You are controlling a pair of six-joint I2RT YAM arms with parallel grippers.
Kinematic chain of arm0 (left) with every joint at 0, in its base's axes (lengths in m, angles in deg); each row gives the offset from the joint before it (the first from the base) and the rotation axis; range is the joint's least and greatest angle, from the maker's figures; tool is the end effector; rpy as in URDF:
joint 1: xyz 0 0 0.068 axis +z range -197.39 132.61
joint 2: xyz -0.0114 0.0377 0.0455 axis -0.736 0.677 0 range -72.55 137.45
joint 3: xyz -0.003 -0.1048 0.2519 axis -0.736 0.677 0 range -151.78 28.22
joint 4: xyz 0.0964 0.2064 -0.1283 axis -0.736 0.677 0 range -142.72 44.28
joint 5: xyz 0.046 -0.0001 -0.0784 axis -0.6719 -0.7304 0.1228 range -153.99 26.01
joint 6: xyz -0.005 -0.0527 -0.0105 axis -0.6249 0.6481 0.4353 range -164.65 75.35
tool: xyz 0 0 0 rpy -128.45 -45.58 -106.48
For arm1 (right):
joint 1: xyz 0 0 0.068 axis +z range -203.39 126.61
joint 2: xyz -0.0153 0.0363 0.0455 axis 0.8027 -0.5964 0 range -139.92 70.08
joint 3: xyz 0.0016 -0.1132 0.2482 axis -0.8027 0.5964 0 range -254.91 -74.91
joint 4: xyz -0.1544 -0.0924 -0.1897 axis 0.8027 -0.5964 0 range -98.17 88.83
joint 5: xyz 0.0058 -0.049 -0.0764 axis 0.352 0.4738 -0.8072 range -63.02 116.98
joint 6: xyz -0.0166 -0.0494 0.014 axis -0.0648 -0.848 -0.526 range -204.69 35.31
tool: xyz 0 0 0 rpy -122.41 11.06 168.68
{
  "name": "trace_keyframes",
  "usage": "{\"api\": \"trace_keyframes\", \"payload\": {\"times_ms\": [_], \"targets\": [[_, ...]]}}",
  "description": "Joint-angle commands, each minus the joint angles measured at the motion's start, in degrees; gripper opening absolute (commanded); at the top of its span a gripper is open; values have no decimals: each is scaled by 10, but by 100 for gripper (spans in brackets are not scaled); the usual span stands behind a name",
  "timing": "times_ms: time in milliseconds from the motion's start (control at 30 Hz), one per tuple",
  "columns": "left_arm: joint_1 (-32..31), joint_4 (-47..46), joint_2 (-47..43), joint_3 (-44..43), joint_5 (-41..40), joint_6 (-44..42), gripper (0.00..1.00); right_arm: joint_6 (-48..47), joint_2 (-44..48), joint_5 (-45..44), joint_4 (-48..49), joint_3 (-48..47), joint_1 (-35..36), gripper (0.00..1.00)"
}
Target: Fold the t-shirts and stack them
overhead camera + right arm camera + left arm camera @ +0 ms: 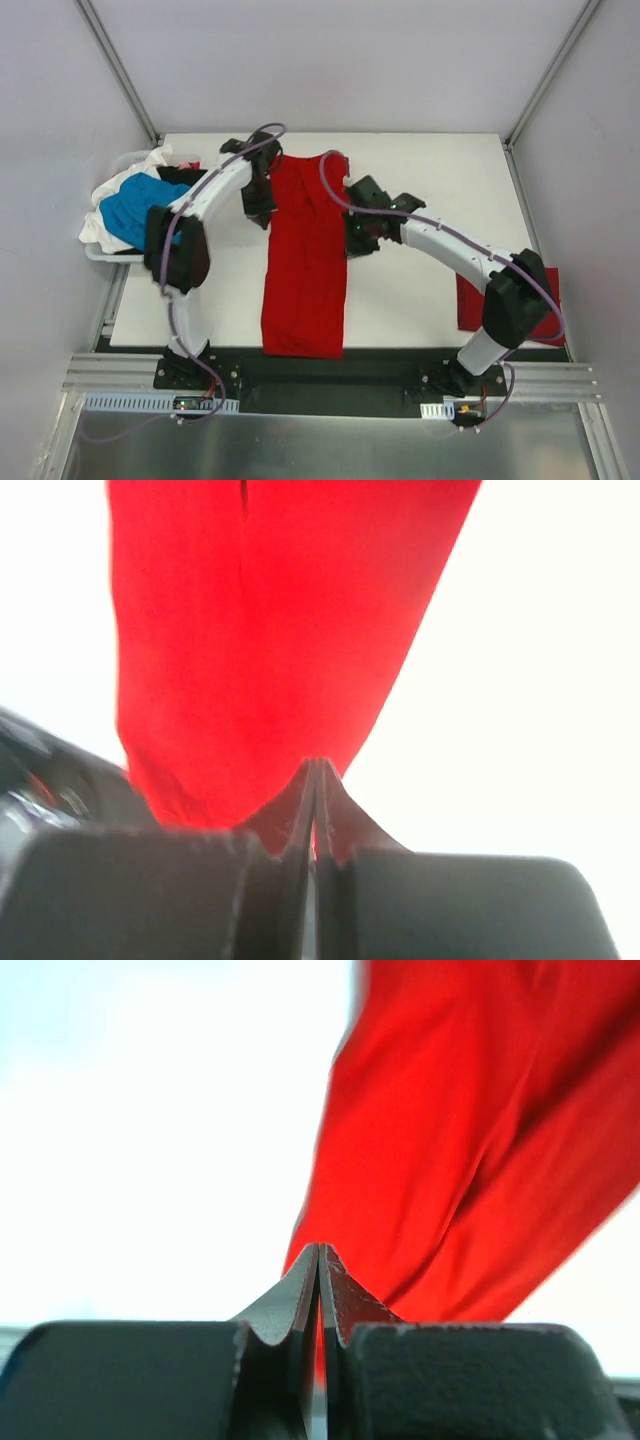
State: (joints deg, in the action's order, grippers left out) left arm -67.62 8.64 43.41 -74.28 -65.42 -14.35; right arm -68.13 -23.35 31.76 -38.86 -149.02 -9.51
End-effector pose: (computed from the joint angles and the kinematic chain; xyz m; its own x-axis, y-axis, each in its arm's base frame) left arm 0.3911 -0.1431 0.2464 -0.9532 -0.1864 -0.2382 -0.1638 0.9802 -0.1113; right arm 0.2476 0.2424 0.2607 -0.7857 -0.3616 -0.5019 -0.5211 0.8241 0.2221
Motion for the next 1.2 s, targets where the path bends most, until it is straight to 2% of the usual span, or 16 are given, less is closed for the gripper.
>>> {"api": "trace_keyframes", "payload": {"times_ms": [0,67,100,133,200,233,367,567,733,933,1167], "targets": [[-21,1,-204,127,-36,28,0,-62,-100,20,-87,-164,-75,1],[-57,2,-267,187,-29,50,0,-88,-168,58,-126,-242,-92,1],[-67,1,-282,211,-7,60,0,-93,-207,68,-156,-310,-96,1],[-92,1,-296,261,1,83,0,-97,-262,83,-166,-336,-102,1],[-119,-13,-320,309,13,104,0,-91,-307,93,-180,-383,-113,1],[-132,-19,-325,344,13,125,0,-86,-333,109,-179,-388,-116,1],[-185,-45,-341,391,13,160,0,-54,-363,142,-145,-397,-136,1],[-192,-80,-298,426,9,133,0,-35,-409,203,-140,-458,-181,1],[-193,-106,-242,397,13,107,0,-55,-410,227,-137,-444,-182,1],[-213,-125,-197,372,42,106,0,-68,-382,235,-99,-351,-169,1],[-242,-143,-202,429,56,132,0,-93,-398,219,-105,-344,-167,1]]}}
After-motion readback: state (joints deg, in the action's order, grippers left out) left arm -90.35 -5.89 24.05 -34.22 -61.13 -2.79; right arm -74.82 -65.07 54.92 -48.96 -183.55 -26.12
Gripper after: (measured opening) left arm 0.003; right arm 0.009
